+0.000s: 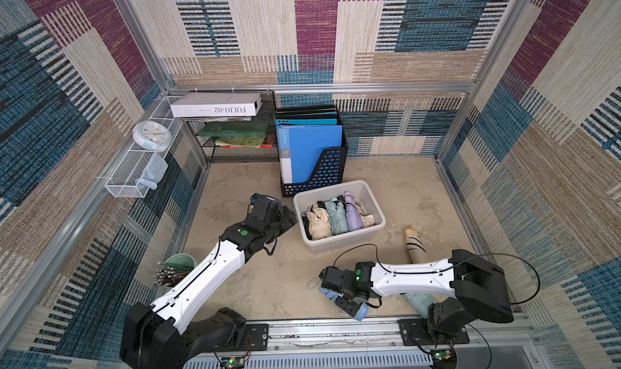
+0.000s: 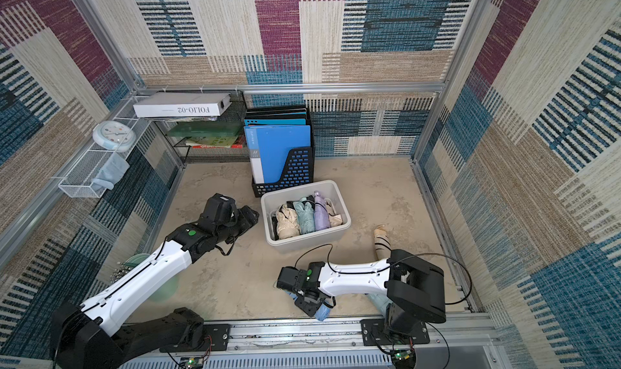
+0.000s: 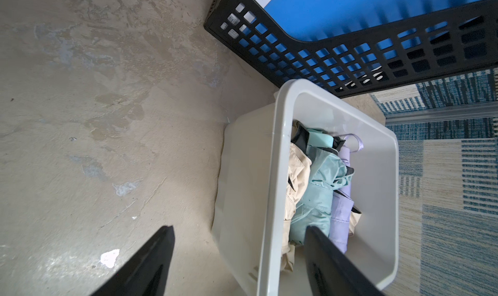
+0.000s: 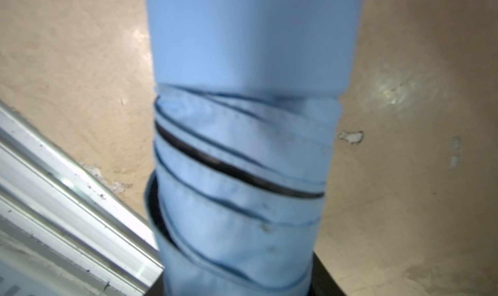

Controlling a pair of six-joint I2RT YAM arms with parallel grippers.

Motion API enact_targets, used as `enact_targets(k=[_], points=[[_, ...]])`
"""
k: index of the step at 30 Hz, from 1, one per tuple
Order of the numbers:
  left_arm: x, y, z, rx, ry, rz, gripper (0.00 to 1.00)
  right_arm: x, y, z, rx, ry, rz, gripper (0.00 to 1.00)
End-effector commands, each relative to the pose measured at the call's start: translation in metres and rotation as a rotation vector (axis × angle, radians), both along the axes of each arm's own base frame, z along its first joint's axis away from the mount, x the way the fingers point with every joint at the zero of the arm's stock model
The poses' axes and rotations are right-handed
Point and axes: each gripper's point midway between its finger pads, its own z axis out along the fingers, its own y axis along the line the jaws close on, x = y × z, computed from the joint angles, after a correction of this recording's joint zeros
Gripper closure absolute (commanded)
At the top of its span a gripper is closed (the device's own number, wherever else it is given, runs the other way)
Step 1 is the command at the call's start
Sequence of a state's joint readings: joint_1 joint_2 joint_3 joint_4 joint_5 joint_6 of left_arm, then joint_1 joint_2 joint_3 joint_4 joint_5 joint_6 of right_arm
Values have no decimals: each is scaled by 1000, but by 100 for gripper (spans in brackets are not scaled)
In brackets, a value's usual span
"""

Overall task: Put the umbrella into the storage box
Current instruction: Pick up the umbrella from the center of the board.

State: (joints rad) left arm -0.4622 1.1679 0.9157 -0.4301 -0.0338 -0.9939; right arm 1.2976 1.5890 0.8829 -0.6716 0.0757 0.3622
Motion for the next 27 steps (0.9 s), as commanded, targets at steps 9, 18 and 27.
enact_targets(k=[9,18,27], points=[[3,2,8,-15,-30,10,20,-10,37,48,252,12,118,67],[2,9,14,-21,-45,16,20,-6,75,163,656,-65,122,66],[0,4,13,-50,-49,-17,20,67,77,238,889,-40,-204,67]])
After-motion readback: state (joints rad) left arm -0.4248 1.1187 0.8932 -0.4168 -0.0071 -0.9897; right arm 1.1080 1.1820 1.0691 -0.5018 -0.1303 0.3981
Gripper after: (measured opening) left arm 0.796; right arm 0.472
